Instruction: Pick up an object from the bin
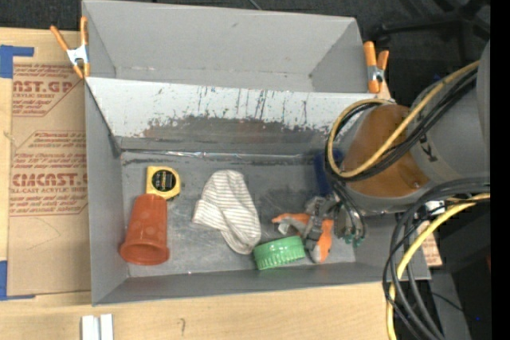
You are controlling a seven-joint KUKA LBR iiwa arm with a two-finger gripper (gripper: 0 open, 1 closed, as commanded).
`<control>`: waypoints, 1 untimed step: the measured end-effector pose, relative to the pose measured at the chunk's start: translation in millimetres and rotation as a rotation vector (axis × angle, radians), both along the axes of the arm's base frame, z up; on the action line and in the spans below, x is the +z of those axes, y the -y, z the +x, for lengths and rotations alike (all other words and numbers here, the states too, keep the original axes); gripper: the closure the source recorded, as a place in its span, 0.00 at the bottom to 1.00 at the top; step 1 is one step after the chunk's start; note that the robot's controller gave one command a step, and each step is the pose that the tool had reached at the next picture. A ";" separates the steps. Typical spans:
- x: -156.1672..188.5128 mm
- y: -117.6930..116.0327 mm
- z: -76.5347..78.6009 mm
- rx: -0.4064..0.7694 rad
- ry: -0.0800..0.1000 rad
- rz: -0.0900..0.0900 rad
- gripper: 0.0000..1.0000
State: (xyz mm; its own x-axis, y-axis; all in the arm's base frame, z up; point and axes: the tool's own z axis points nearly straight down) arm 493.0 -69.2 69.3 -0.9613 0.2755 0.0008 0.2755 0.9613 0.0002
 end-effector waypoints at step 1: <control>5.4 -0.4 -1.3 0.000 -0.004 0.001 1.00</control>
Offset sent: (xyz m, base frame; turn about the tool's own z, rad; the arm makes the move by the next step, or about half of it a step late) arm 0.0000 0.0000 0.0250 0.0000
